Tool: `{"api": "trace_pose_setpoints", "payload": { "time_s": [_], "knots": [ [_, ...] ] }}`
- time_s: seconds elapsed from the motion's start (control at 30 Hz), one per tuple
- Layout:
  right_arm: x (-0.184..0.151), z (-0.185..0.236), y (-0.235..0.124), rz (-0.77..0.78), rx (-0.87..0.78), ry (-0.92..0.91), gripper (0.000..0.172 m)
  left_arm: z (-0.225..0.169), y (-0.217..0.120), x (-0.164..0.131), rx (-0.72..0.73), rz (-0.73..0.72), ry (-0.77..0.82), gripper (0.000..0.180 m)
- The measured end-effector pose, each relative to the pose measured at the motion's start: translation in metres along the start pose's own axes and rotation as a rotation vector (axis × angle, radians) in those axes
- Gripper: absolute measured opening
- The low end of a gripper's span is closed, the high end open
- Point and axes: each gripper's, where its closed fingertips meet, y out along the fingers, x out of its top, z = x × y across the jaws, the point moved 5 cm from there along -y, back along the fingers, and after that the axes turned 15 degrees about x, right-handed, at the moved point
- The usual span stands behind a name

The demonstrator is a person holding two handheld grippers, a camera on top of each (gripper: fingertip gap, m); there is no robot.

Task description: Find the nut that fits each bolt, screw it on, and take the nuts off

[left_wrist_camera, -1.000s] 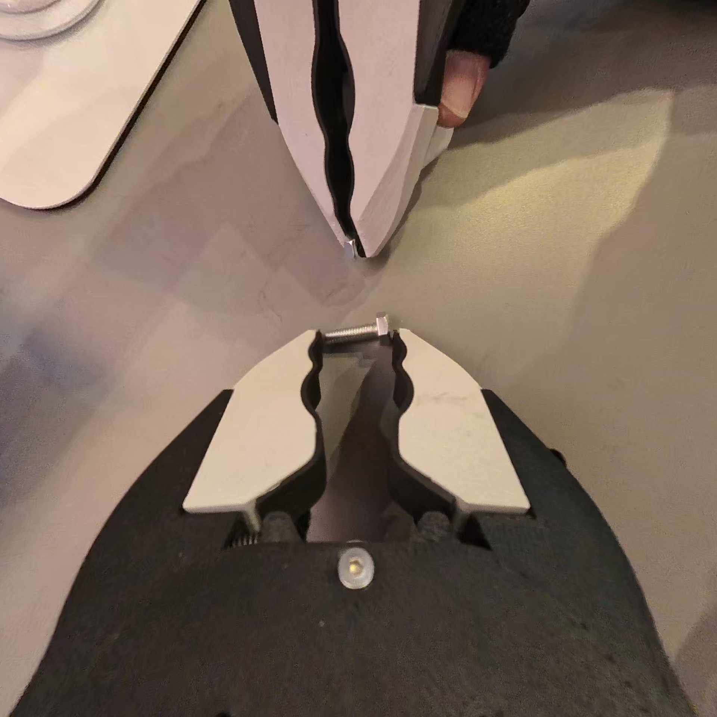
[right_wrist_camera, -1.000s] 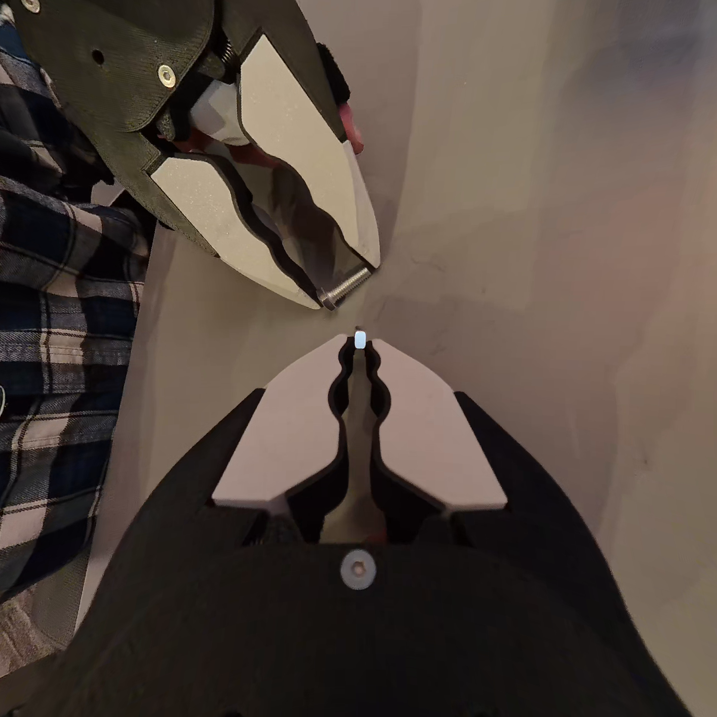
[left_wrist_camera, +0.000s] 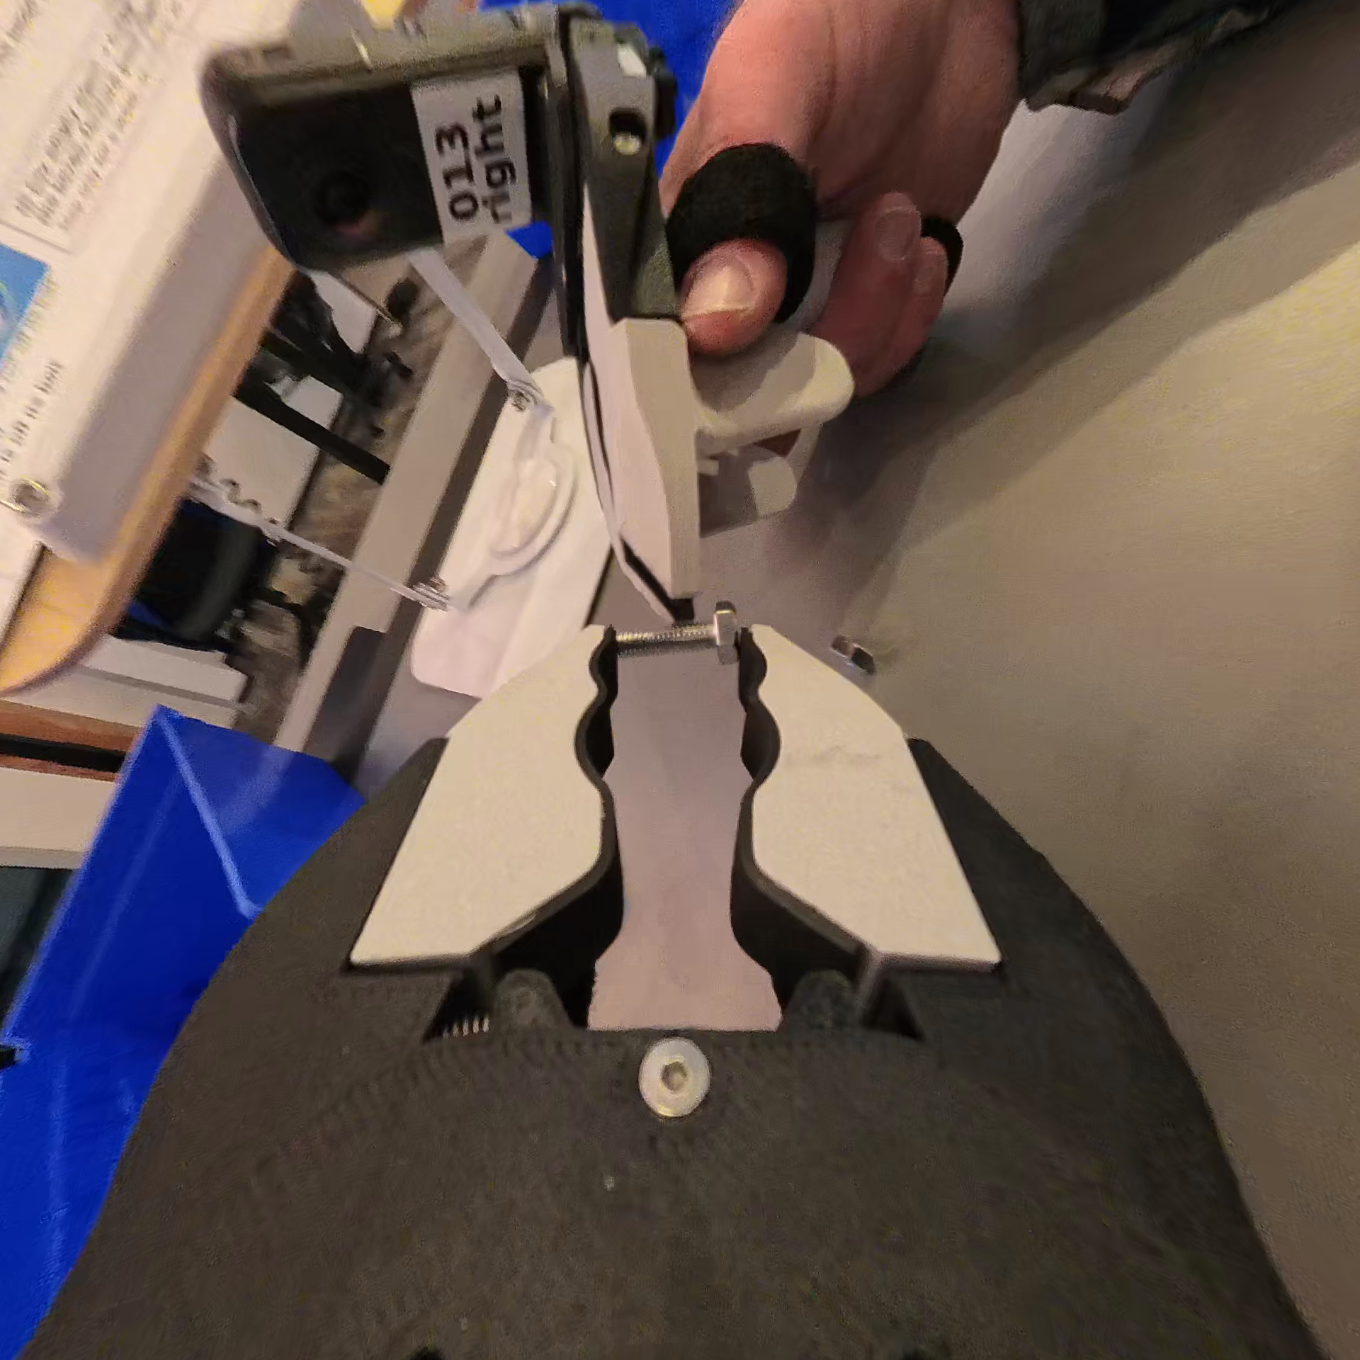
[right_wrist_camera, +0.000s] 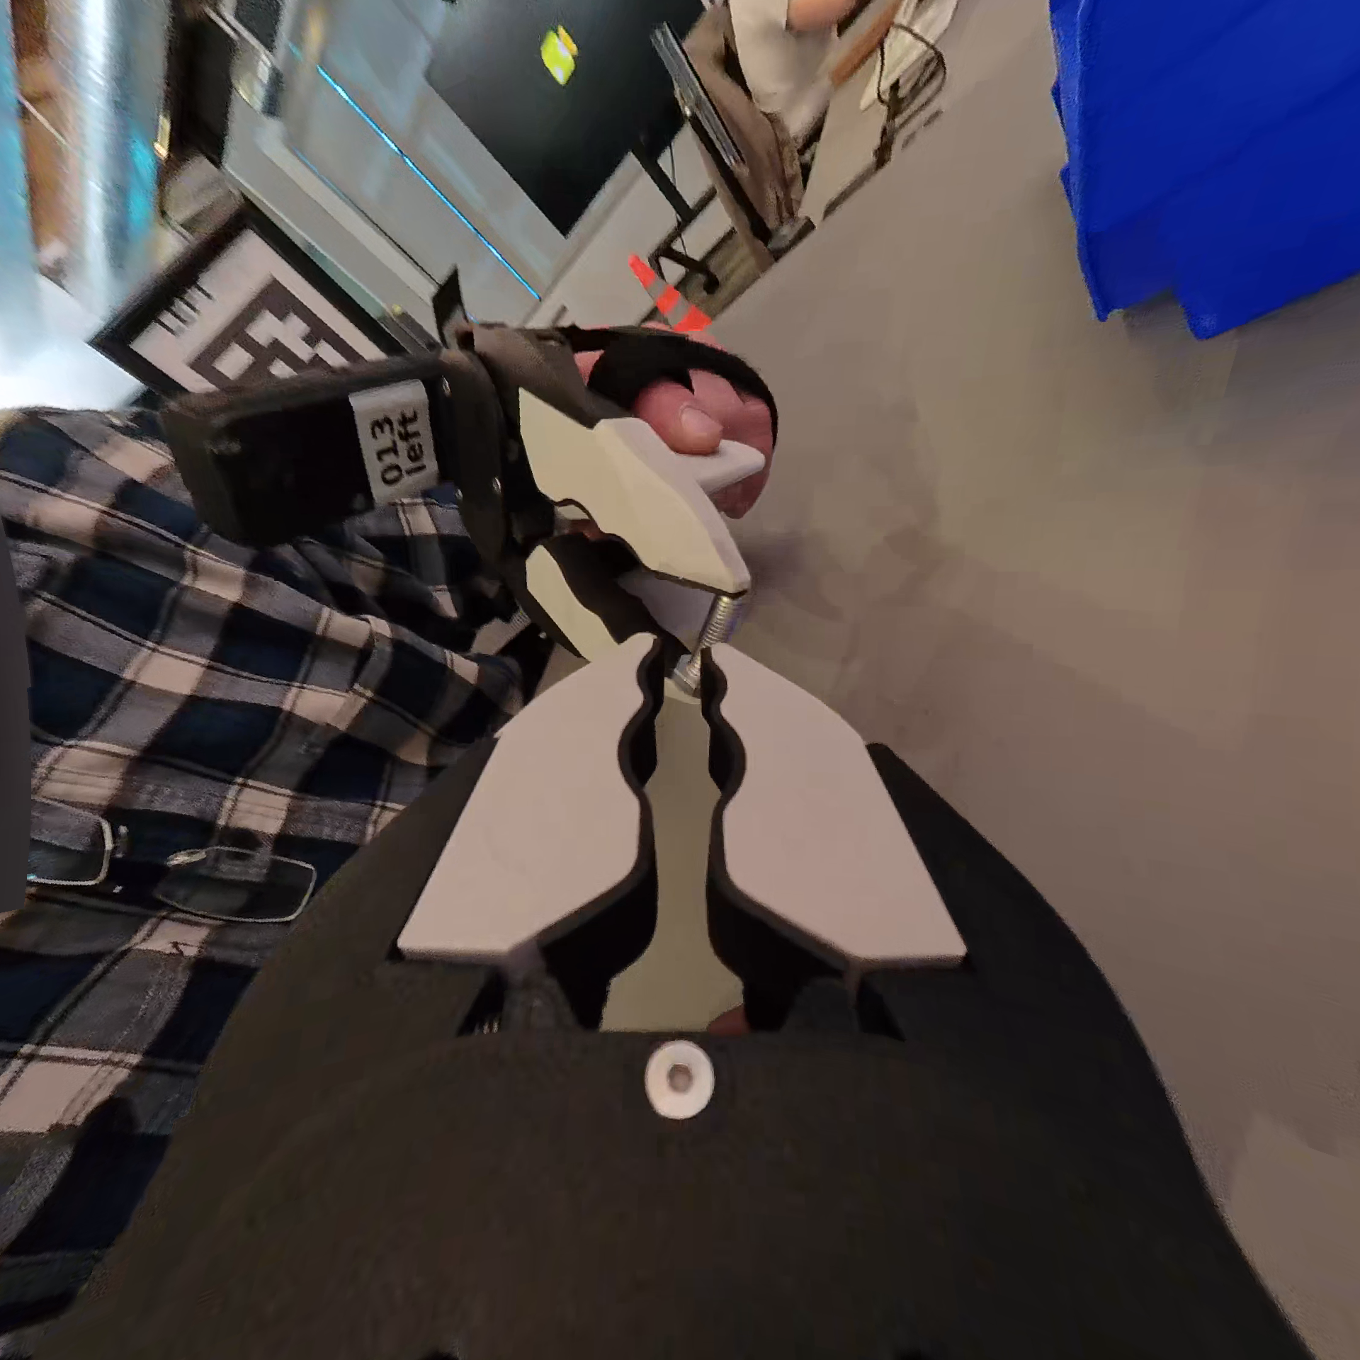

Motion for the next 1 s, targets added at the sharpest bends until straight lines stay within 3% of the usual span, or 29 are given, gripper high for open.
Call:
{"api": "trace_pose_setpoints", "payload": {
  "time_s": [0.17, 0.4, 0.47, 0.53, 0.67, 1.0],
  "knots": [
    [0.003, 0.003, 0.002, -0.029, 0.033, -0.003, 0.014, 0.004, -0.004, 0.012, 0.040, -0.117, 0.046, 0.031],
    [0.006, 0.007, 0.007, -0.054, 0.024, -0.086, 0.008, 0.007, -0.003, 0.015, 0.040, -0.163, 0.040, 0.031],
    [0.010, 0.009, 0.006, -0.067, -0.007, -0.138, 0.008, 0.012, -0.004, 0.016, 0.003, -0.130, -0.036, 0.032],
    [0.018, 0.014, 0.000, -0.127, -0.024, -0.200, 0.008, 0.021, -0.004, 0.013, 0.010, -0.102, -0.131, 0.047],
    [0.026, 0.023, -0.003, -0.151, -0.055, -0.366, 0.008, 0.020, 0.001, 0.011, -0.164, -0.046, -0.445, 0.063],
    [0.023, 0.032, 0.010, -0.163, 0.058, -0.529, 0.008, 0.014, 0.001, 0.025, -0.468, -0.156, -0.811, 0.036]
  ]
}}
